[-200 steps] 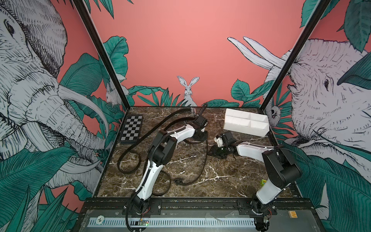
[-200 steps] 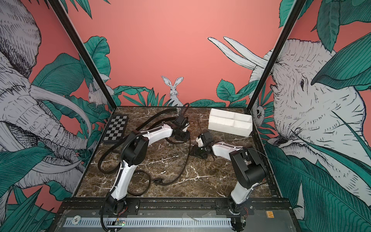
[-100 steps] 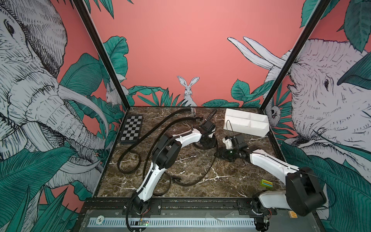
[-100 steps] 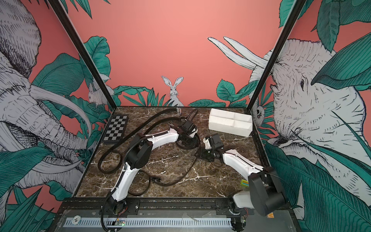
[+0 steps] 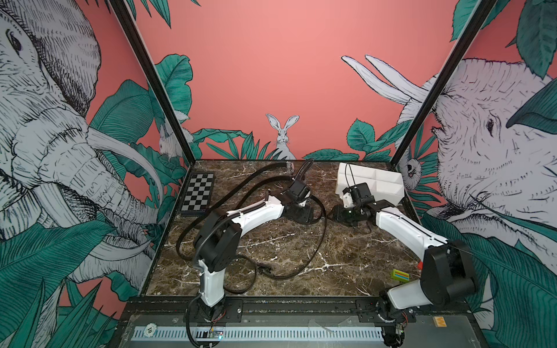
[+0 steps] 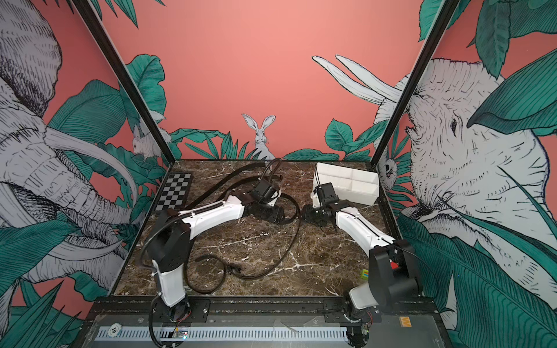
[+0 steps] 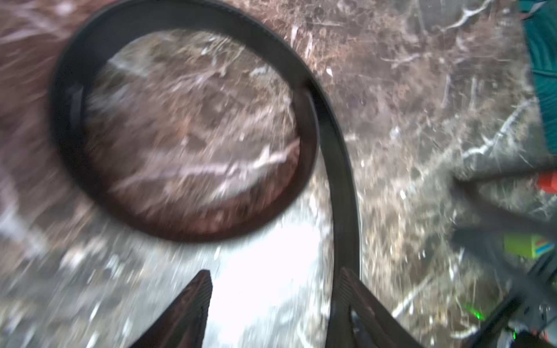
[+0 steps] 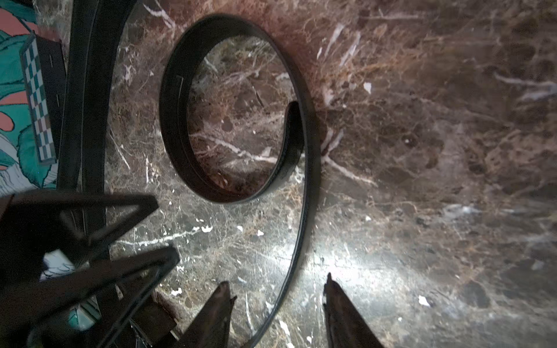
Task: Place the belts into the storage roll
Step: Roll the belt at the center of the board.
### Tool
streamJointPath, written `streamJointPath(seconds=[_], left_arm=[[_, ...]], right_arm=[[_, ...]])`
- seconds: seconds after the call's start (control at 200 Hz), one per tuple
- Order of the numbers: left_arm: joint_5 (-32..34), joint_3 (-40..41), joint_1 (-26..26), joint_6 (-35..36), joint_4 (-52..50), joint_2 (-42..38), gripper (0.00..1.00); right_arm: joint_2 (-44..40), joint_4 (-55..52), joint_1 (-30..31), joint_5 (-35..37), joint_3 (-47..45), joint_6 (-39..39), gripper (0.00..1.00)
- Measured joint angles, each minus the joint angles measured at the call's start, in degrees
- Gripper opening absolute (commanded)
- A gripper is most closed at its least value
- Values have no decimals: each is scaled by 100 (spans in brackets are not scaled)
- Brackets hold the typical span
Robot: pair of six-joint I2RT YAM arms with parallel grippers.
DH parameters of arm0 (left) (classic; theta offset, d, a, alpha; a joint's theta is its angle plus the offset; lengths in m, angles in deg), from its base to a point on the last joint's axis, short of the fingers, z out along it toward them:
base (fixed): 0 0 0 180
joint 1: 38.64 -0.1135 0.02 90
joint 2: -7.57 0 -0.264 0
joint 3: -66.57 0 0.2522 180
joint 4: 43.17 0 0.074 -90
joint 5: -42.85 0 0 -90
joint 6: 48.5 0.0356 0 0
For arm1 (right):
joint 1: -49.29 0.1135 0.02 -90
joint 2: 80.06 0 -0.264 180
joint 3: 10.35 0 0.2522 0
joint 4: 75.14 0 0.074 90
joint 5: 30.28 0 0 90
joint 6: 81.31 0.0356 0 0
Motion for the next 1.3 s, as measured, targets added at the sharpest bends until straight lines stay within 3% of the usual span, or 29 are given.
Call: streamJointPath(seconds=[0.12,0.21,0.395,0.71,0.81,1.05,1.125,1.3], left_arm=[[-44,903,240,70,116,-560,74],[-103,1145,540,160,122,-590,77],[-240,994,990,463,103,-433,79],[-439,669,1180,879,-39,109,76],[-505,651,1241,984,-120,214,63],[-299,756,1252,1226,-297,240,13],[-63,835,1244,1322,-348,221,0],[420,774,1029,1762,-551,190,0]], right_arm=[[496,79,122,72,404,26,49],[938,136,273,101,715,31,48],[1565,118,494,212,975,31,46],[2068,138,555,442,1117,155,39],[2286,133,560,514,1290,133,28],[2371,48,533,678,1255,-179,0],[2267,68,481,682,1115,-334,0],[1814,-133,380,785,599,-651,0]])
